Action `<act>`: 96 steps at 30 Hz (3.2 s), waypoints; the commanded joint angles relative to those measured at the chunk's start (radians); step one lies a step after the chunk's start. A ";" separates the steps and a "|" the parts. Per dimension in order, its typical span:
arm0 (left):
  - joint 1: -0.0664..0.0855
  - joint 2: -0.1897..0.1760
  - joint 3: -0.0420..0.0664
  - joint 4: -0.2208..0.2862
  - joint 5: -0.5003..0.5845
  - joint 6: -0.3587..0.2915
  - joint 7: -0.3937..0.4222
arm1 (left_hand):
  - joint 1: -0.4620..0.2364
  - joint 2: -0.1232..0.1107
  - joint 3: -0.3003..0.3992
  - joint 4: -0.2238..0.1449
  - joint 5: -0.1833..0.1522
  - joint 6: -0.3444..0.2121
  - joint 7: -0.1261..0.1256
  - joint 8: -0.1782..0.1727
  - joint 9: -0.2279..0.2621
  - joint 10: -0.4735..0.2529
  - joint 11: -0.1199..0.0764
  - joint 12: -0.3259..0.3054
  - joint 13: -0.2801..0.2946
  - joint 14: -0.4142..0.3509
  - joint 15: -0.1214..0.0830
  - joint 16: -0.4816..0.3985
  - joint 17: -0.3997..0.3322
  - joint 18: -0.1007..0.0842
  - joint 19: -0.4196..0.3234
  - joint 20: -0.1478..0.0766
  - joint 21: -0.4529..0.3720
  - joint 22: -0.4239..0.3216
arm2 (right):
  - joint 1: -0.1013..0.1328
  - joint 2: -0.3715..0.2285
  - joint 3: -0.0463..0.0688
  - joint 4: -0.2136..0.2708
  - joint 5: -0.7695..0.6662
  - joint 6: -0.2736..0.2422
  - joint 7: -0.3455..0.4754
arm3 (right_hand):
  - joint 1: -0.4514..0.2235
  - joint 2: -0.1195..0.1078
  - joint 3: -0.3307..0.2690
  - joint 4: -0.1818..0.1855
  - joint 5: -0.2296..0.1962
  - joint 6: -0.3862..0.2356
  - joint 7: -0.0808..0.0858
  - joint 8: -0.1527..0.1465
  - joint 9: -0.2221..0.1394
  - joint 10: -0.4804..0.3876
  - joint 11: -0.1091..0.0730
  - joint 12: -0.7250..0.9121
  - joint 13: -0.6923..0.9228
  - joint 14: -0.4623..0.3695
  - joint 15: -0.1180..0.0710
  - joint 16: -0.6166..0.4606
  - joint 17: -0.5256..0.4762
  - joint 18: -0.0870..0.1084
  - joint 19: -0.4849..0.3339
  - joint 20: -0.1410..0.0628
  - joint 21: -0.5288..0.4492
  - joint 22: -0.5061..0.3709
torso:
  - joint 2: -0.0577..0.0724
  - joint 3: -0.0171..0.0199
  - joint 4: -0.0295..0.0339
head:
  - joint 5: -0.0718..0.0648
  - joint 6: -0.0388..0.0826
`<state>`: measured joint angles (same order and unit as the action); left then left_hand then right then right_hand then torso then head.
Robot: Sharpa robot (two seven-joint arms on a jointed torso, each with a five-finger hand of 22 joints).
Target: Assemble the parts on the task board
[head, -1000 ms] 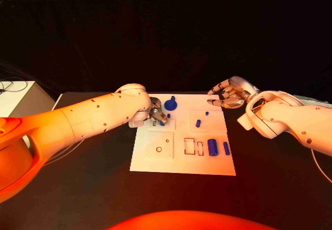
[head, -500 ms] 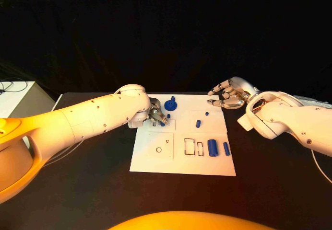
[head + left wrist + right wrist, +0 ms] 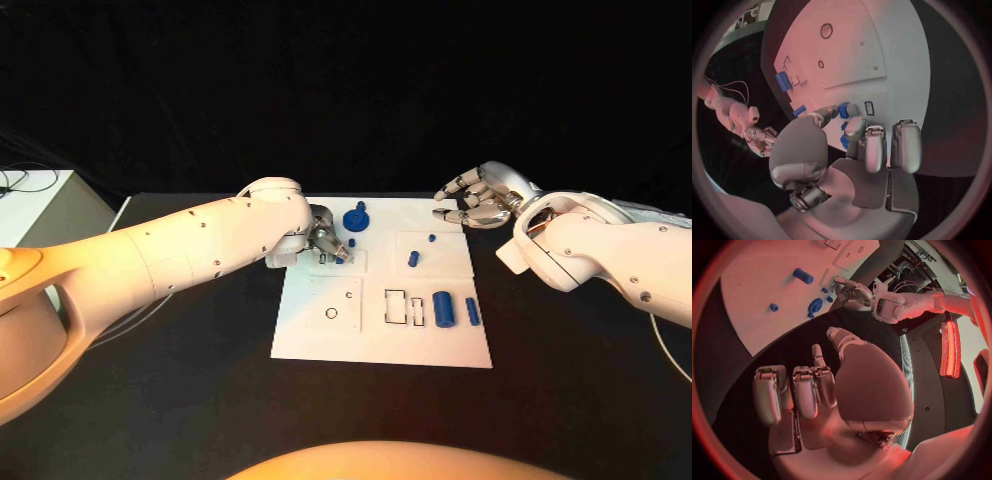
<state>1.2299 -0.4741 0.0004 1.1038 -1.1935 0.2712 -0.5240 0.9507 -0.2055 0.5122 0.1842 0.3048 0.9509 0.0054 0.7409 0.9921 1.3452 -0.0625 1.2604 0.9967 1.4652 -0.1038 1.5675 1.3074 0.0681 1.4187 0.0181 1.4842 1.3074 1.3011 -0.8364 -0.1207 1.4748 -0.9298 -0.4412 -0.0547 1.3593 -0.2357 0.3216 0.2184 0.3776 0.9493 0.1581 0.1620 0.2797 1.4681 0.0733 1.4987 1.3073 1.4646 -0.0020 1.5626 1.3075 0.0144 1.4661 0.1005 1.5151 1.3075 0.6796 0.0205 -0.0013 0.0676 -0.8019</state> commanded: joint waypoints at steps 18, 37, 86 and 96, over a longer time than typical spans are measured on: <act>-0.006 -0.017 0.006 0.034 -0.002 -0.035 0.003 | 0.045 -0.008 -0.121 0.104 -0.126 0.001 0.005 -0.010 0.008 -0.009 0.008 -0.002 -0.007 0.105 0.000 0.001 0.260 -0.016 -0.003 -0.004 -0.011 0.033 | -0.001 -0.003 0.000 0.002 -0.007 0.009 0.008 | -0.015 0.000 0.000 0.007 0.001 -0.008 0.003 0.005 0.000 0.039 0.004 -0.004 0.203 0.095 0.005 -0.006 0.220 0.003 0.073 0.005 -0.008 0.214 | 0.000 0.0004 -0.0004 | -0.001 0.003; -0.006 -0.071 0.077 0.095 0.052 -0.099 0.012 | 0.046 0.033 -0.202 0.106 -0.237 -0.006 0.007 -0.018 0.012 -0.023 0.010 -0.013 -0.031 0.101 0.001 -0.004 0.249 -0.010 -0.020 -0.002 -0.024 0.009 | -0.002 -0.008 0.000 0.004 -0.009 0.012 0.007 | -0.017 0.001 0.000 0.009 0.002 -0.008 0.003 0.006 0.000 0.038 0.004 -0.005 0.202 0.095 0.005 -0.006 0.220 0.003 0.073 0.005 -0.008 0.214 | 0.000 0.0015 -0.0002 | -0.009 0.008; 0.003 0.076 0.160 -0.270 0.060 -0.124 0.043 | 0.164 0.078 -0.224 0.108 -0.227 -0.098 0.066 -0.143 -0.076 -0.119 0.063 -0.072 -0.141 0.073 0.047 -0.051 0.170 0.011 -0.089 0.033 -0.079 -0.084 | -0.002 -0.006 0.005 0.005 0.000 -0.011 0.019 | -0.020 0.004 0.003 0.013 0.010 -0.012 0.003 0.005 -0.001 0.032 0.003 -0.013 0.196 0.095 0.004 -0.007 0.218 0.004 0.071 0.005 -0.011 0.212 | 0.026 0.0012 -0.0066 | -0.013 0.038; 0.002 0.086 0.158 -0.282 0.056 -0.107 0.045 | 0.181 0.083 -0.211 0.106 -0.226 -0.096 0.071 -0.161 -0.096 -0.124 0.067 -0.071 -0.145 0.072 0.051 -0.052 0.168 0.011 -0.090 0.038 -0.080 -0.085 | -0.002 0.000 0.005 0.001 0.000 -0.017 0.019 | -0.019 0.005 0.004 0.013 0.013 -0.013 0.003 0.005 -0.001 0.031 0.003 -0.013 0.196 0.095 0.004 -0.007 0.217 0.004 0.071 0.004 -0.012 0.211 | 0.024 0.0008 -0.0057 | -0.007 0.032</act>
<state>1.2312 -0.3917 0.1580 0.8228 -1.1426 0.1424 -0.4929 1.1215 -0.1237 0.2956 0.2911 0.0735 0.8576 0.0731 0.5861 0.8971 1.2220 0.0002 1.1840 0.8522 1.4667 -0.0584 1.5171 1.3073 0.0682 1.3296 0.0504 1.4105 1.2225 1.2993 -0.8376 -0.1167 1.4755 -0.9275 -0.4528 -0.0487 1.3502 -0.2344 0.3244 0.2265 0.3871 0.9439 0.1635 0.1620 0.2797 1.4681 0.0733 1.4883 1.3074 1.4646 -0.0020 1.5587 1.3074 0.0144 1.4661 0.1005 1.5072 1.3075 0.7037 0.0215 -0.0078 0.0593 -0.7689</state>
